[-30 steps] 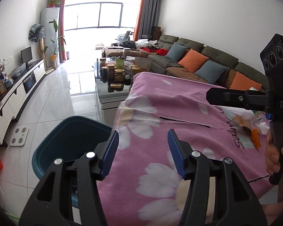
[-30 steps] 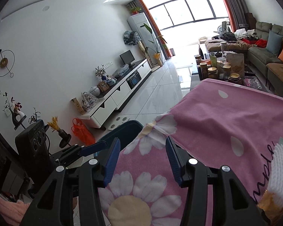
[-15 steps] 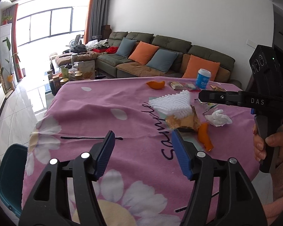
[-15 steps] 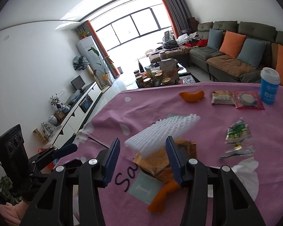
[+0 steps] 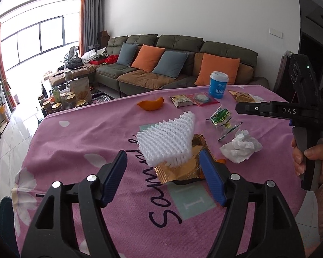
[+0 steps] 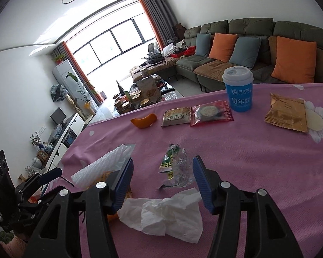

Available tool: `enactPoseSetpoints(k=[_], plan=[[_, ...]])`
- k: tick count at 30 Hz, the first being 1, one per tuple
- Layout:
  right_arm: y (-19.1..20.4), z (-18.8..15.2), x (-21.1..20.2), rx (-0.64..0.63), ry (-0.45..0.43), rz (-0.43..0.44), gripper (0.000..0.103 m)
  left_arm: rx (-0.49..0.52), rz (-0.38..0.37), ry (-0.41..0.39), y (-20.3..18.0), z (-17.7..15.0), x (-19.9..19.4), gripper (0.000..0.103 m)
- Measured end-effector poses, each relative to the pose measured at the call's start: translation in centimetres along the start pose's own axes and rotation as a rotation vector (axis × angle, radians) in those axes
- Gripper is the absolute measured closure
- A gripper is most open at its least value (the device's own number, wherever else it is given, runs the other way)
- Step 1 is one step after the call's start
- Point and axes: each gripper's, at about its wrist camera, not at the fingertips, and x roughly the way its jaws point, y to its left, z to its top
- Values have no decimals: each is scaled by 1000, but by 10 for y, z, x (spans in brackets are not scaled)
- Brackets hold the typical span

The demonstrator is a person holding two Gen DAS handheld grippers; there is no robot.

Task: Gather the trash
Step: 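Grasp a white foam net with the left tool while the right tool grasps the clear plastic bottle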

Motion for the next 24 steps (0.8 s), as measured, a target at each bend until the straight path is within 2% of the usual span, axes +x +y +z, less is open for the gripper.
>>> enactPoseSetpoints(k=[6, 14, 18, 19, 24], plan=[[-18, -1, 17, 31, 50, 18, 47, 0, -8, 43, -2, 4, 22, 34], [-18, -5, 27, 40, 95, 52, 47, -26, -40, 78, 3, 5, 36, 55], [-19, -4, 29, 51, 107, 67, 62, -34, -51, 81, 6, 5, 39, 70], [-19, -5, 29, 50, 107, 68, 68, -35, -52, 79, 6, 5, 38, 75], [-18, -5, 27, 49, 105, 77, 85, -32, -46, 61, 7, 4, 33, 81]])
